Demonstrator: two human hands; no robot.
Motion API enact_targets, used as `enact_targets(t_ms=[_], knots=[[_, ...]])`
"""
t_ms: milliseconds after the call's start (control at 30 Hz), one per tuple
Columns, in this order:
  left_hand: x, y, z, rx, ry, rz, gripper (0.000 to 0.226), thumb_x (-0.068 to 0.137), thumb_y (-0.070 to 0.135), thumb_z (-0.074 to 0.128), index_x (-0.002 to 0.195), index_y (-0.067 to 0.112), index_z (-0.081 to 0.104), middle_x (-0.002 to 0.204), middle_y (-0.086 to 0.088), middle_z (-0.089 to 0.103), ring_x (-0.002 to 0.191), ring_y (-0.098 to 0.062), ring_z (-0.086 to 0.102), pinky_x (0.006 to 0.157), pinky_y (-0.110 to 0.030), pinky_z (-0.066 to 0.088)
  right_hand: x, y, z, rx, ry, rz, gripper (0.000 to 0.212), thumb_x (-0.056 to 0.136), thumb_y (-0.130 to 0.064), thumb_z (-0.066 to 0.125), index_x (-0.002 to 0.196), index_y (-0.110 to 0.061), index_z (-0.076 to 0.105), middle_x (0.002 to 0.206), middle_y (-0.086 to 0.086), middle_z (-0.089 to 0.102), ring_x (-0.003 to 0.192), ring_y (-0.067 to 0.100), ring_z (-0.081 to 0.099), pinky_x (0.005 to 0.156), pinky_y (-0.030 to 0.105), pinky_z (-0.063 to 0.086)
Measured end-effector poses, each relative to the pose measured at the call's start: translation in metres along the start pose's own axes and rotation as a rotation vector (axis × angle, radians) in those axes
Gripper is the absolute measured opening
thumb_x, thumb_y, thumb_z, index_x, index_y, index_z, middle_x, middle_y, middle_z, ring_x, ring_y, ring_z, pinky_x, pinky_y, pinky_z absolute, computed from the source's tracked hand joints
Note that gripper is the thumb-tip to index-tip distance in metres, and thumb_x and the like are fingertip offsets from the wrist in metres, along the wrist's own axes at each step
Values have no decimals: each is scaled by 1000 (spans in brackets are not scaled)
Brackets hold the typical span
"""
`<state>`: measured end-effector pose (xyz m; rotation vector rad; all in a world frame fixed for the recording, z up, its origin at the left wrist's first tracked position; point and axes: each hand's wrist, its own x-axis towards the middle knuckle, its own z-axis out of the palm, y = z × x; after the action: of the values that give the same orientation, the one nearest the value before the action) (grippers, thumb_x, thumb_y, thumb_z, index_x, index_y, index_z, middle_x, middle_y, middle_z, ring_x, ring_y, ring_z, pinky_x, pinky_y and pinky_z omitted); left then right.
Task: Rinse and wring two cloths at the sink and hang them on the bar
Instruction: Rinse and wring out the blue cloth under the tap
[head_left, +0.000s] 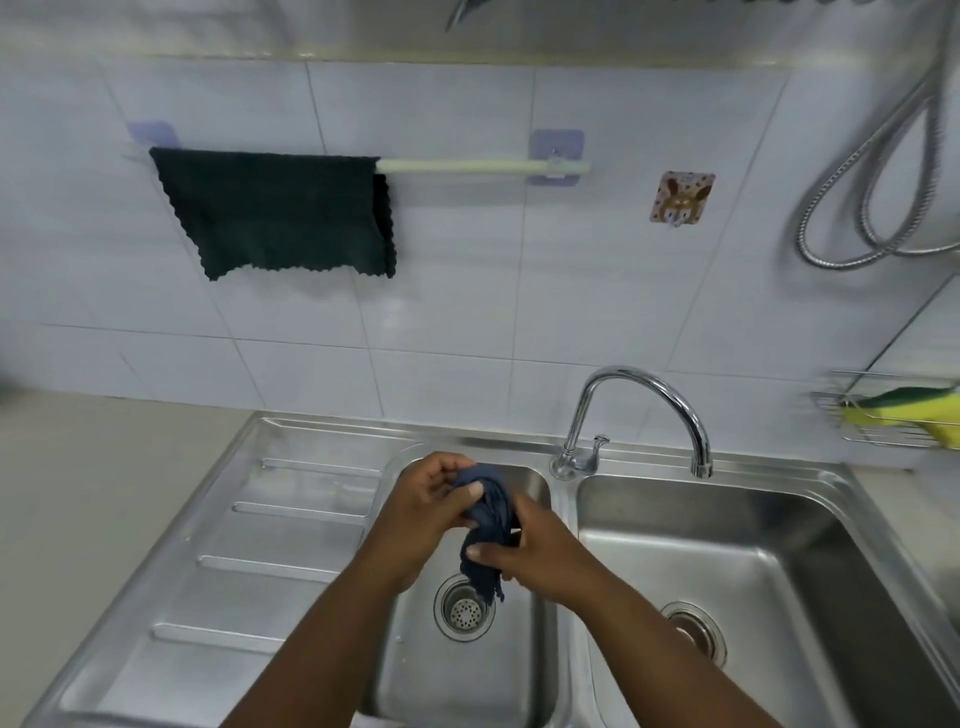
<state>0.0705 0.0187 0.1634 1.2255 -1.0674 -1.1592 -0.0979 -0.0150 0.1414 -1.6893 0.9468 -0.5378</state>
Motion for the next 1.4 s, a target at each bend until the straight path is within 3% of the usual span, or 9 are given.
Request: enact_targets(t_ms=[133,267,400,600,833,933,1067,1233,1400], knots=[[-4,-8,-13,2,13,-114,22,88,-5,60,107,4,55,108,-19,65,91,-28,71,73,-37,61,3,2,-13,16,46,77,33,81,-9,72,101,-33,59,99,6,70,78,20,71,51,25,55],[-6,-18,-21,291,-230,-211,65,81,-9,60,128,34,49,110,-6,67,95,-15,69,82,-30,58,9,6,-24,166,50,133,37,75,2,71,106,-18,67,98,7,75,77,22,71,59,35,56],[-2,-29,-8,455,-421,-246,63,67,6,62,108,54,55,94,16,70,89,-2,65,78,-27,56,17,7,-10,262,52,119,34,77,3,66,102,-19,69,98,6,75,73,22,72,55,29,55],[0,-57,2,188,-368,-326,52,59,18,89,99,43,68,95,2,76,85,-12,72,67,-25,59,19,22,-10,312,11,130,32,78,3,65,103,-17,66,104,6,73,87,26,72,67,33,57],[17,-70,-4,1268,-435,85,24,85,28,61,104,14,59,98,-8,71,89,-26,66,79,-40,54,20,46,-33,507,-308,342,36,75,-6,75,106,-7,56,114,17,58,87,29,66,69,38,57],[18,-67,2,1474,-534,447,25,82,25,62,105,18,55,84,-5,68,69,-25,65,60,-34,54,23,56,-29,626,-480,493,43,81,-13,72,120,-9,53,117,18,60,93,33,64,66,33,57],[20,-66,10,1686,-681,704,13,73,29,67,78,22,58,61,6,59,46,-12,53,44,-23,42,26,66,-10,508,-694,594,25,81,-16,73,104,-9,66,92,13,66,70,22,62,56,25,50],[15,-90,13,1782,-672,425,7,79,26,59,76,20,60,63,3,64,49,-18,59,46,-24,36,27,74,7,131,-554,745,13,66,-16,79,73,-14,68,62,5,59,49,12,51,46,22,37],[11,-119,19,1586,-650,9,21,84,27,54,92,10,64,93,-11,70,85,-33,65,74,-39,48,23,94,36,-748,-329,406,22,70,-23,69,91,-15,70,90,5,72,80,24,69,72,33,55]])
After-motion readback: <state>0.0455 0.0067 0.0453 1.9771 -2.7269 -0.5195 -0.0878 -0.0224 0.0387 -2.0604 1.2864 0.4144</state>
